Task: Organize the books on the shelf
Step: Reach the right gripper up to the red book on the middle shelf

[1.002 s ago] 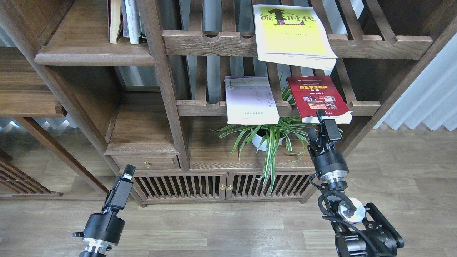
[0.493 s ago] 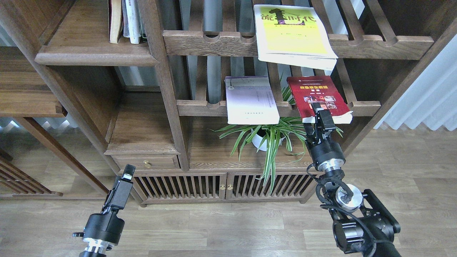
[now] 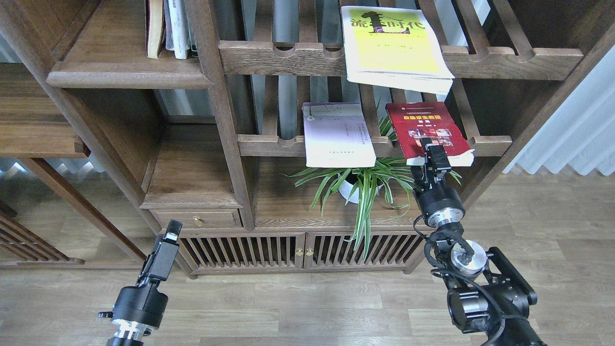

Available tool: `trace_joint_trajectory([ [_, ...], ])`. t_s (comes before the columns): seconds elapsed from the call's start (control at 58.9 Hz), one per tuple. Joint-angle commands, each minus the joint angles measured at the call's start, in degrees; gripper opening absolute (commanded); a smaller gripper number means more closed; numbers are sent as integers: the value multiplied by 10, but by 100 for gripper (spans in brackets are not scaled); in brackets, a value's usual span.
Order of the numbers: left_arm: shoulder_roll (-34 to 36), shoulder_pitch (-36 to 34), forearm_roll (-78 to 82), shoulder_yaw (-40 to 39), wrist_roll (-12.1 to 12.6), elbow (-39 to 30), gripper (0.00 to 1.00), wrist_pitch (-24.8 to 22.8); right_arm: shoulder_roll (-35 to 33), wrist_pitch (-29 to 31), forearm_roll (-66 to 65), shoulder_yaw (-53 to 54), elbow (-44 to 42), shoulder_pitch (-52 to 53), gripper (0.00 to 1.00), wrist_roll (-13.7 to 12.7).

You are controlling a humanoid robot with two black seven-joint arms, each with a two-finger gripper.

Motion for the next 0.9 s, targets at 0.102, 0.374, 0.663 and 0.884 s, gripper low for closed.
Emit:
trace_joint_trajectory([
  [0.102,0,0,0,0,1,0,100,0,0,-6,0,6,0,4,95,3],
  [0.374,0,0,0,0,1,0,100,0,0,-3,1,14,1,1,78,3],
  [0.663,0,0,0,0,1,0,100,0,0,3,4,7,5,-6,59,2],
  [0.884,0,0,0,0,1,-1,100,0,0,41,5,11,7,-8,22,2],
])
